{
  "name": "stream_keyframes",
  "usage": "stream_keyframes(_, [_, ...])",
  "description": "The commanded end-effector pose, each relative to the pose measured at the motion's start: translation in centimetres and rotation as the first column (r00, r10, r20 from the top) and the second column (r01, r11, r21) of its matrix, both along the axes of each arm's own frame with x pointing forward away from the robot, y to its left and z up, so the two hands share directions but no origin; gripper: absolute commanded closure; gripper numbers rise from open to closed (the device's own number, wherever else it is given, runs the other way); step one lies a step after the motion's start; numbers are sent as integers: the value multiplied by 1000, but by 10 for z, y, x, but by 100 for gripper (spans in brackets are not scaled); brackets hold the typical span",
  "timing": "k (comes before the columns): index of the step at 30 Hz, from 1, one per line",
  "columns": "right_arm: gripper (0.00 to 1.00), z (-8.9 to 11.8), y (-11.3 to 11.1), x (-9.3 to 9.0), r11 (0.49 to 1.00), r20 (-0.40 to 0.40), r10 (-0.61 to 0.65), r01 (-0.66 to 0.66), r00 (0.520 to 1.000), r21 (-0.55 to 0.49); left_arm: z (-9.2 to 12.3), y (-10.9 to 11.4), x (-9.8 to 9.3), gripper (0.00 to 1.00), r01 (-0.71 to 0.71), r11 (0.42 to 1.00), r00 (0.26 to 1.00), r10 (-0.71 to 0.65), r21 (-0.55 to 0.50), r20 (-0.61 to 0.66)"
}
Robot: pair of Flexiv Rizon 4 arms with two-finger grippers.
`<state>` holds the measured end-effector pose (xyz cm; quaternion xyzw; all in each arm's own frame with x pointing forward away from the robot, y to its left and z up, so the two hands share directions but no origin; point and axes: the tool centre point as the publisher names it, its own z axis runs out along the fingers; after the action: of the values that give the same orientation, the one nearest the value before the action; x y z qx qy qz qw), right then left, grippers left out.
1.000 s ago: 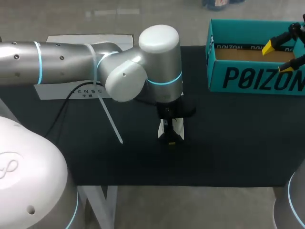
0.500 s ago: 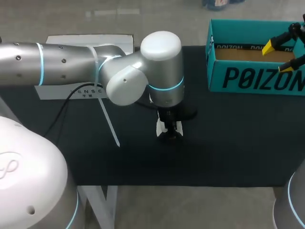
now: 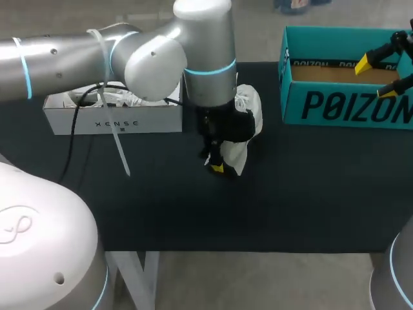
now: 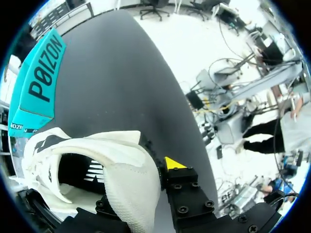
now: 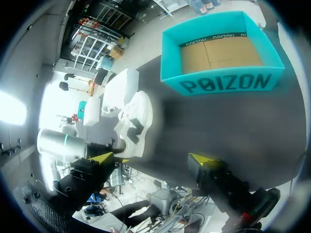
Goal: Take the shoe out of the shoebox, open the shoe tongue, remove and reinsert the insole, then place the shoe into the shoebox
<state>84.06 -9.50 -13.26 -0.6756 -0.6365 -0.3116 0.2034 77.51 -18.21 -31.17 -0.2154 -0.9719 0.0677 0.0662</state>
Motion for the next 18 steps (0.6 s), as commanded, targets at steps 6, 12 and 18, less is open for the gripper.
stream_keyframes(6, [0, 0, 0, -1, 1000, -1, -2, 2, 1000, -2, 23, 7, 6, 100, 140, 990, 989, -140, 2, -54])
stream_keyframes(12, [0, 0, 0, -1, 1000, -1, -2, 2, 1000, -2, 23, 7, 6, 100, 140, 990, 989, -140, 2, -54])
stream_keyframes(18, [0, 0, 0, -1, 1000, -1, -2, 2, 1000, -2, 47, 47, 25, 100, 290, 957, 956, -290, 1, -48])
